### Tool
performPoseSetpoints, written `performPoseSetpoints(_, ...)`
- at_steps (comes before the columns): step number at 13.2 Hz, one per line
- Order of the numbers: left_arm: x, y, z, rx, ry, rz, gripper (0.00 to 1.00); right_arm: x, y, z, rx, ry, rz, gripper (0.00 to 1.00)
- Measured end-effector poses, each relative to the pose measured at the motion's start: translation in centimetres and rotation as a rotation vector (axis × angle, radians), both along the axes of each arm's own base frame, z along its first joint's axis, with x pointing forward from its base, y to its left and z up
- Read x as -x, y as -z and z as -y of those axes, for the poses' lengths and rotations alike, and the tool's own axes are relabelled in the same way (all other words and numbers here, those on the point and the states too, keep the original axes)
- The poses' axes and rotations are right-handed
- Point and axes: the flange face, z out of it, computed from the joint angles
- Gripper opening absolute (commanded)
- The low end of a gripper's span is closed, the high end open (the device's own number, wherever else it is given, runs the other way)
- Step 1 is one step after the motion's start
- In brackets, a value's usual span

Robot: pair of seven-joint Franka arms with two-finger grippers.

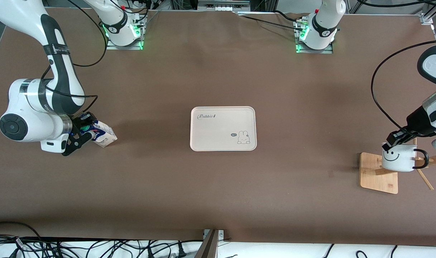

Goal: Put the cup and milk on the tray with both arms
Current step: 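Lift the carton with the right gripper while the left gripper lifts the mug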

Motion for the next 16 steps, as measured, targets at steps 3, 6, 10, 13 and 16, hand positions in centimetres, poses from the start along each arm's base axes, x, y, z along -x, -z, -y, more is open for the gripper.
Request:
performPoseSetpoints(3, -0.4, -1.8, 0.8, 0.006, 0.036, -0.018, 0.0, -0.1, -0.2, -0.2, -0.015, 0.01, 0.004, 0.36)
performPoseSetpoints(6, -0.6, -3.1, 2.4, 0.019, 0.081, -0.047, 0.0, -0.5, -1.9, -0.1, -0.067, 0.058, 0.037, 0.34)
performPoseSetpoints(10, -0.8, -4.9, 5.6, 0.036, 0.159, -0.091, 0.0, 0.0, -7.5, -0.2, -0.055, 0.179, 0.088, 0.33)
performPoseSetpoints(13, -0.1, -6.5, 7.7, 0.062, 0.232, -0.183, 0.0, 1.1, -11.4, -5.5, -0.063, 0.332, 0.097, 0.33)
performPoseSetpoints(16, 0.1, -7.1, 8.3, 0.069, 0.255, -0.211, 0.0, 2.9, -13.7, -16.1, -0.033, 0.492, 0.103, 0.33)
